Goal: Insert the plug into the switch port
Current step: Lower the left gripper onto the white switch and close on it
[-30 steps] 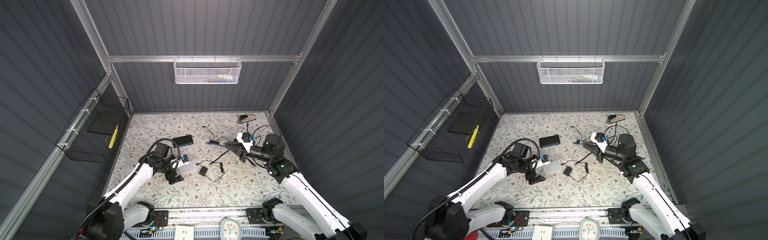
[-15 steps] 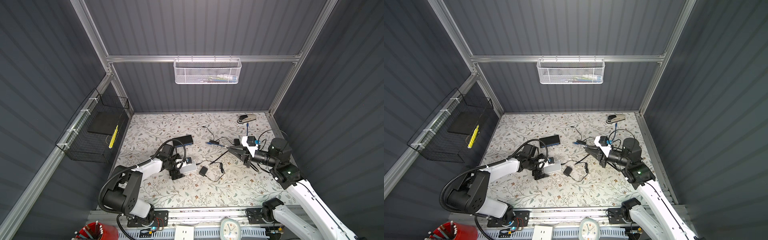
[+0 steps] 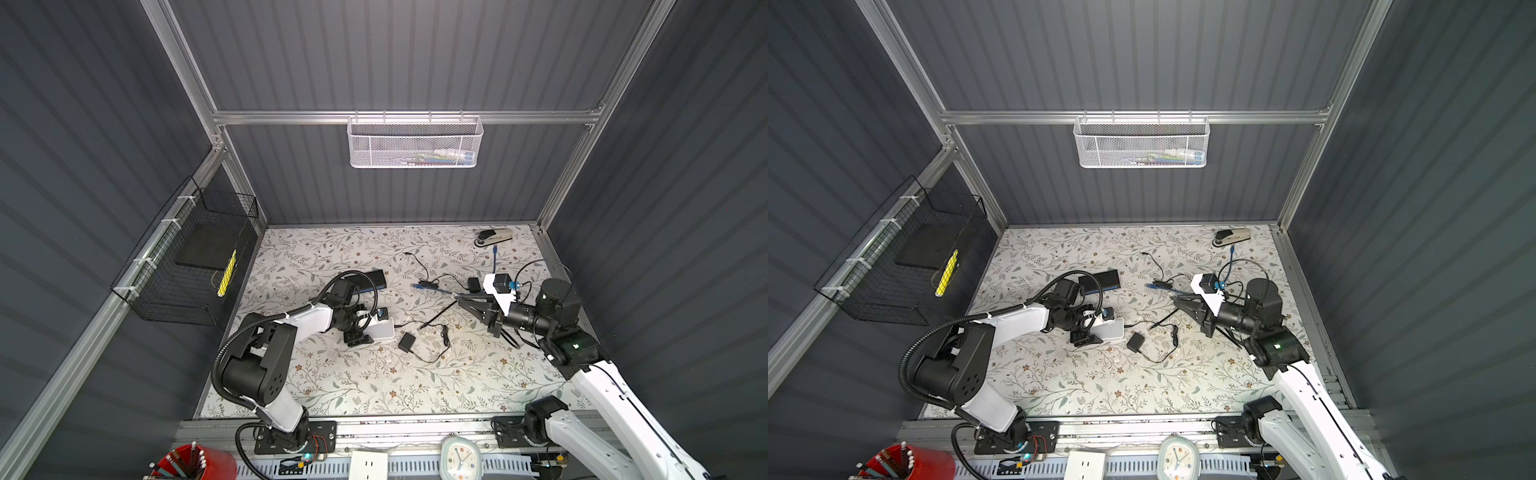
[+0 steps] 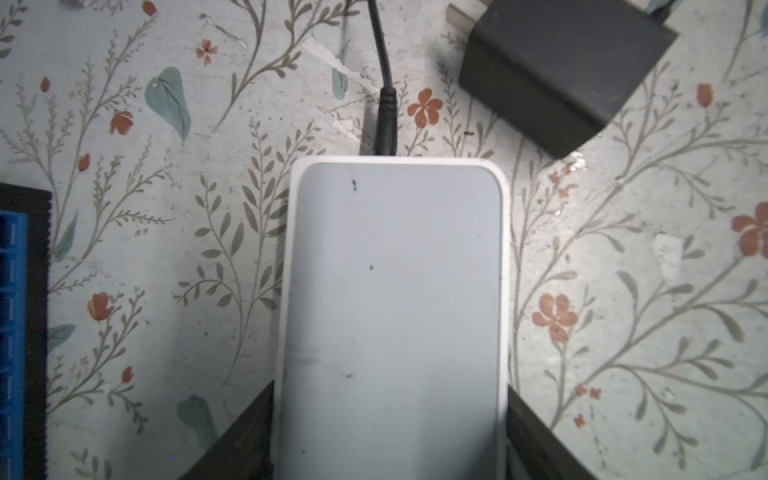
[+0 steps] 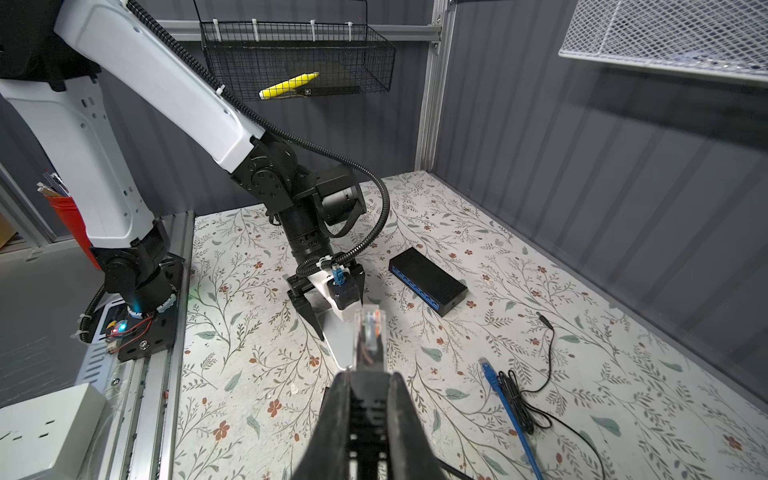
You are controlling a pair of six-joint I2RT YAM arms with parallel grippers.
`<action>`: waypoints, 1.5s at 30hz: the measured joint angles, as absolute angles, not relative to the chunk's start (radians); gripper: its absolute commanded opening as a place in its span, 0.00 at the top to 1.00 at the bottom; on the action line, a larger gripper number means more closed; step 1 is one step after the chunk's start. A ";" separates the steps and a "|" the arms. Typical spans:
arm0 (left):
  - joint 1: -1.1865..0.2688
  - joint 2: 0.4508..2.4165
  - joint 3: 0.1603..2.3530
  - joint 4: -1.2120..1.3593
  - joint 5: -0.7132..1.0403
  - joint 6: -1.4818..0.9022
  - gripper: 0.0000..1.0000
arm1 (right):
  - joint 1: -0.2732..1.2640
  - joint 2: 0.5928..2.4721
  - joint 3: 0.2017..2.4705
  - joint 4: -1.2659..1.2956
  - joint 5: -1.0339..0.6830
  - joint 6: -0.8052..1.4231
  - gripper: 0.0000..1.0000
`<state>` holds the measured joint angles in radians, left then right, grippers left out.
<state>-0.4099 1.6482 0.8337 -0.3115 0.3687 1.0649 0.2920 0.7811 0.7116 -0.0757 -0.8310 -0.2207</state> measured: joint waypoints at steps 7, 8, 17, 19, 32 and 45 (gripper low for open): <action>-0.419 1.677 0.887 -0.352 0.347 0.944 0.52 | 0.283 0.778 0.720 -0.076 -0.834 -0.228 0.97; -0.419 1.678 0.895 -0.362 0.337 0.894 0.54 | 0.282 0.775 0.720 -0.076 -0.834 -0.229 0.97; -0.579 1.539 0.856 -0.393 0.080 0.310 0.50 | 0.271 0.756 0.707 -0.052 -0.844 -0.227 0.97; -0.645 1.501 0.862 -0.397 0.047 0.199 0.53 | 0.271 0.761 0.698 -0.044 -0.849 -0.223 0.97; -0.857 1.370 0.576 -0.185 -0.172 -0.256 0.50 | 0.270 0.776 0.678 -0.001 -0.878 -0.194 0.97; -0.926 1.383 0.426 0.160 -0.330 -0.267 0.10 | 0.270 0.809 0.679 -0.014 -0.900 -0.183 0.97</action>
